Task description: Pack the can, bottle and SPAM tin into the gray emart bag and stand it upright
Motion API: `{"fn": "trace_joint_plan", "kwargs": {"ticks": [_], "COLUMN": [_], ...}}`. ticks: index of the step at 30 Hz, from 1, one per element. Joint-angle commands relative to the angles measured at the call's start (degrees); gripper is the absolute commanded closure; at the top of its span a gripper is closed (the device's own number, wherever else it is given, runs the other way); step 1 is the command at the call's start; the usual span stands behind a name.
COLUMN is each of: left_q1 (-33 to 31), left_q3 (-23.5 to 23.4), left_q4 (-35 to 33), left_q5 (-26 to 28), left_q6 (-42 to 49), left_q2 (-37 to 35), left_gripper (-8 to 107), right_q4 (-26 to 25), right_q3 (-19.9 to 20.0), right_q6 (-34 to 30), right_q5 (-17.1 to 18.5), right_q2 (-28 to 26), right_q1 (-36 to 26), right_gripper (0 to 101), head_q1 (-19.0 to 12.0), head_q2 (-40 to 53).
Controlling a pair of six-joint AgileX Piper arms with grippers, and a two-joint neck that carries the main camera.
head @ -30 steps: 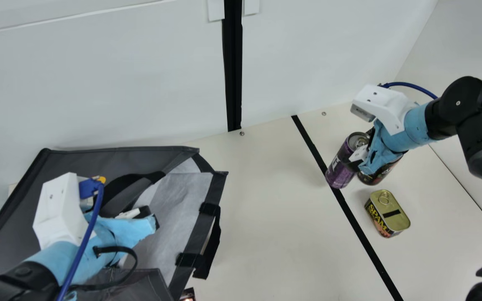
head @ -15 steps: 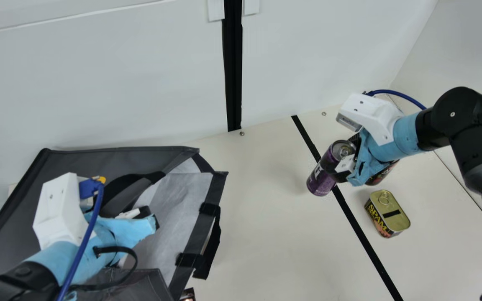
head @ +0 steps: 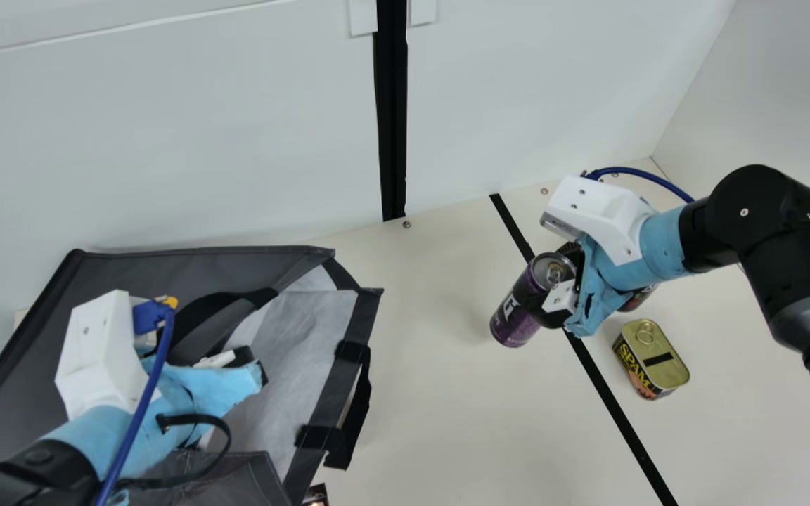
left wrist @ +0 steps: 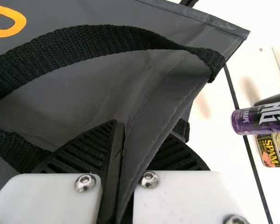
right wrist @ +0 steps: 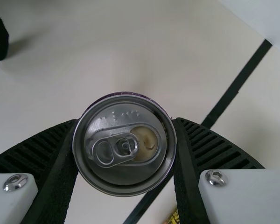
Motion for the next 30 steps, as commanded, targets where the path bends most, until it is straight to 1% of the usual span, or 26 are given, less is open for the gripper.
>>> {"fn": "trace_joint_plan", "kwargs": {"ticks": [1,12,18,25,30], "left_q1": [0.0,0.0,0.0,0.0,0.0], "left_q3": [0.0,0.0,0.0,0.0,0.0], "left_q4": [0.0,0.0,0.0,0.0,0.0], "left_q5": [0.0,0.0,0.0,0.0,0.0], "left_q6": [0.0,0.0,0.0,0.0,0.0], "left_q2": [0.0,0.0,0.0,0.0,0.0], "left_gripper": [107,107,107,107,107], "right_q4": [0.39,4.03,6.34,8.84,10.5], "right_q3": [0.41,2.94,3.31,2.02,-0.03], "right_q6": [-0.02,1.28,3.36,6.76,9.92], "right_q5": [0.07,0.07,0.07,0.07,0.07], "right_q2": [-0.34,-2.54,-3.58,-4.56,-5.11], "right_q1": [0.53,4.48,7.28,10.68,13.35], "right_gripper": [101,101,101,101,101], "head_q1": [-1.3,-1.3,-1.3,-1.3,-1.3], "head_q2": [-0.05,-0.05,-0.05,-0.05,-0.05]}}
